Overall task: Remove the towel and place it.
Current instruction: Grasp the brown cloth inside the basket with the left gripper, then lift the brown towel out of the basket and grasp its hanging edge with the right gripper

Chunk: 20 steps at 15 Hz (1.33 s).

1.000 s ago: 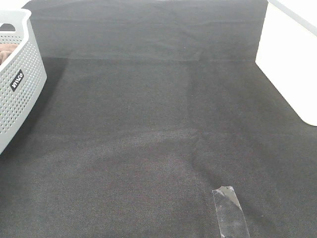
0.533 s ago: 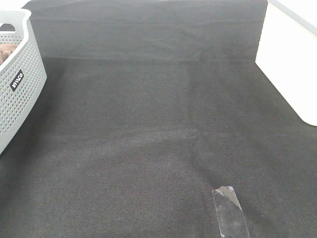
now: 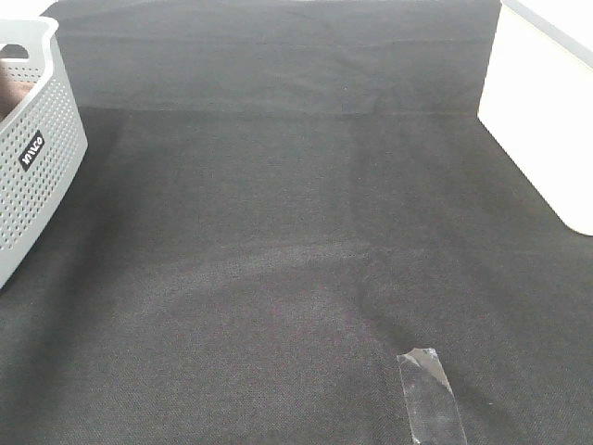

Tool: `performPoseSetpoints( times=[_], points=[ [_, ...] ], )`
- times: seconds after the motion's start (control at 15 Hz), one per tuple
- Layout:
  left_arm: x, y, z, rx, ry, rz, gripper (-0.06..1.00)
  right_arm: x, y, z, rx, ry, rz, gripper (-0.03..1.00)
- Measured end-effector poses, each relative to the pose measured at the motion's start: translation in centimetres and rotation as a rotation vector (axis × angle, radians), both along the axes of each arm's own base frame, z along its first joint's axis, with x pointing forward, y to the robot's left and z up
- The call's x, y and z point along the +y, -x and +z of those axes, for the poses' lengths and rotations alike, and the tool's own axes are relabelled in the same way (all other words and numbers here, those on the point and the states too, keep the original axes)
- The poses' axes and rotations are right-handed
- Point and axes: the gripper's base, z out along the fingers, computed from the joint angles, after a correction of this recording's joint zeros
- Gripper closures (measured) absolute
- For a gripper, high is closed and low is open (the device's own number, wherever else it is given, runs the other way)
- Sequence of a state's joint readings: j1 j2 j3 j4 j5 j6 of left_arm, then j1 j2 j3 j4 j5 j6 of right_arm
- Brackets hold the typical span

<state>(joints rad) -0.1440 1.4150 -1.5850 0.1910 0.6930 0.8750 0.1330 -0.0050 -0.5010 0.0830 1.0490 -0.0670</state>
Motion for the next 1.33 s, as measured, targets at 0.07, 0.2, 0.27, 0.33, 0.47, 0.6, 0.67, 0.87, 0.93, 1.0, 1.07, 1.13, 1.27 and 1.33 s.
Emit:
performPoseSetpoints(
  times=[0.07, 0.2, 0.27, 0.33, 0.47, 0.6, 0.67, 0.87, 0.93, 1.0, 1.07, 1.13, 1.27, 1.33],
  points=[
    [-0.9, 1.1, 1.0, -0.042, 0.006, -0.038, 0.94, 0.0, 0.0, 0.0, 0.0, 0.0, 0.0, 0.27],
    [-2.5, 3.1, 2.8, -0.117, 0.022, -0.106, 0.94, 0.0, 0.0, 0.0, 0.0, 0.001, -0.001, 0.27],
    [-3.1, 4.2, 3.5, -0.147, 0.032, -0.138, 0.94, 0.0, 0.0, 0.0, 0.0, 0.002, -0.002, 0.27],
    [-3.8, 4.9, 4.0, -0.167, 0.053, -0.165, 0.94, 0.0, 0.0, 0.0, 0.0, 0.002, -0.002, 0.27],
    [-5.5, 5.8, 4.3, -0.17, 0.105, -0.222, 0.94, 0.1, -0.6, 0.1, 0.036, 0.0, 0.005, 0.27],
    [-7.1, 6.4, 4.2, -0.161, 0.124, -0.277, 0.94, 0.9, -2.3, 1.2, 0.032, -0.024, 0.064, 0.27],
    [-8.7, 7.1, 4.2, -0.148, 0.145, -0.338, 0.94, 1.6, -3.7, 2.0, -0.016, -0.045, 0.114, 0.27],
    [-11.1, 8.5, 4.2, -0.138, 0.162, -0.437, 0.94, 3.3, -8.7, 3.3, -0.11, -0.049, 0.248, 0.27],
    [-11.7, 8.9, 4.2, -0.135, 0.167, -0.463, 0.94, 3.9, -10.7, 3.2, -0.112, -0.048, 0.294, 0.27],
    [-12.2, 9.2, 4.1, -0.13, 0.175, -0.487, 0.94, 4.5, -12.7, 2.8, -0.099, -0.059, 0.338, 0.27],
    [-12.7, 9.5, 4.1, -0.124, 0.188, -0.51, 0.94, 5.2, -14.2, 2.3, -0.09, -0.074, 0.399, 0.27],
    [-13.0, 9.6, 4.1, -0.12, 0.216, -0.525, 0.94, 6.1, -15.5, 1.8, -0.097, -0.1, 0.48, 0.27],
    [-13.6, 9.4, 3.7, -0.09, 0.256, -0.54, 0.94, 7.9, -18.0, 0.4, -0.1, -0.201, 0.651, 0.27],
    [-14.0, 9.2, 3.5, -0.071, 0.272, -0.545, 0.94, 8.6, -19.0, -0.1, -0.12, -0.269, 0.711, 0.27]
  ],
)
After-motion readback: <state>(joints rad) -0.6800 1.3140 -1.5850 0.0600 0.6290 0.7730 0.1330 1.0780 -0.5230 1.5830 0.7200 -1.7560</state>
